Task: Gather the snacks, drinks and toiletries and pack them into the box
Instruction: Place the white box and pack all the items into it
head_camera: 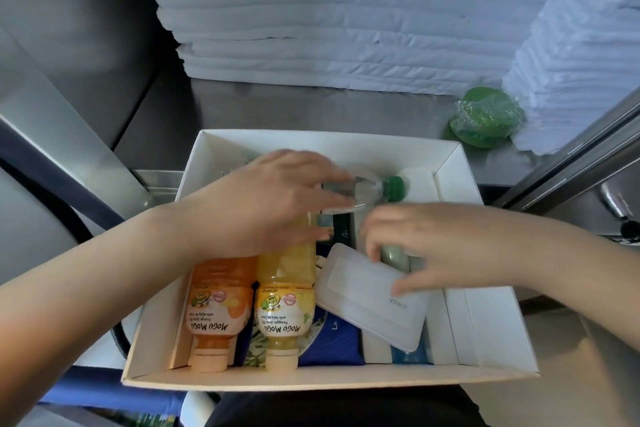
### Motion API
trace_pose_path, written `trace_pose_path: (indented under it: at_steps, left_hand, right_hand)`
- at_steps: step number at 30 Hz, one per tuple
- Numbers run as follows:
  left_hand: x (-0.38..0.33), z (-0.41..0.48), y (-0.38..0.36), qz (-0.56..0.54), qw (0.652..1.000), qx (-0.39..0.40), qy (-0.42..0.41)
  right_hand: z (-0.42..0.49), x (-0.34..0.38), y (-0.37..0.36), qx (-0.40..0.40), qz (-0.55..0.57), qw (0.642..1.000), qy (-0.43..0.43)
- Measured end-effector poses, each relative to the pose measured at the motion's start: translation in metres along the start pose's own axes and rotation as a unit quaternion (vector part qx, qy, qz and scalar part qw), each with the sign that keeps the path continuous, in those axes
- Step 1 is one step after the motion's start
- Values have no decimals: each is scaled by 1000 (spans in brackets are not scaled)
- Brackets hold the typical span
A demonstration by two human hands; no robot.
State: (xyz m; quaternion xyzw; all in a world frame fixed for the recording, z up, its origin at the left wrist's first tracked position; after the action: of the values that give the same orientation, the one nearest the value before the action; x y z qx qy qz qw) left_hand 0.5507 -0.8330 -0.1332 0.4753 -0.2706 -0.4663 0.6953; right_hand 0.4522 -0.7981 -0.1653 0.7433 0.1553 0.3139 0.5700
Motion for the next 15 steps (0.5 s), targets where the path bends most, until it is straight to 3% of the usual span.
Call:
trace_pose_path:
  at_steps: [2, 4, 5, 9, 13, 15]
  left_hand:
    - [13, 1, 9, 78, 996, -18, 33]
    - [27, 0, 9, 153, 986, 8, 69]
    - [33, 0, 6, 175, 980, 26, 88]
    - [48, -6, -9, 169, 976, 55, 125]
    - [52, -7, -12, 147, 980, 48, 127]
    - [51, -6, -12, 142, 980, 46, 129]
  right_hand:
    - [2, -6, 35, -131, -12, 991, 7]
    - [0, -16, 62, -258, -116, 959, 9]
    - [0, -25, 66, -280, -159, 947, -16]
    - [5, -69, 48, -203, -175, 953, -140]
    - [10, -73, 43, -199, -159, 960, -116]
    - [12, -77, 49, -200, -63, 969, -133]
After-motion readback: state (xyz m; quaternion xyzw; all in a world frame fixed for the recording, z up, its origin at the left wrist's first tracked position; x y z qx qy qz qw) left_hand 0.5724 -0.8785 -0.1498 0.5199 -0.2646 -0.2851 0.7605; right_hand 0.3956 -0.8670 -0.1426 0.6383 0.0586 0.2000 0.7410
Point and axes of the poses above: each hand's wrist, its own z-axis towards the middle knuckle, its own y-axis out of the back of the hand, x = y × z, the point moved 9 cm from there along z, towards the middle knuckle, and after that the axes turned 14 degrees about -x, right-handed, at the moved point
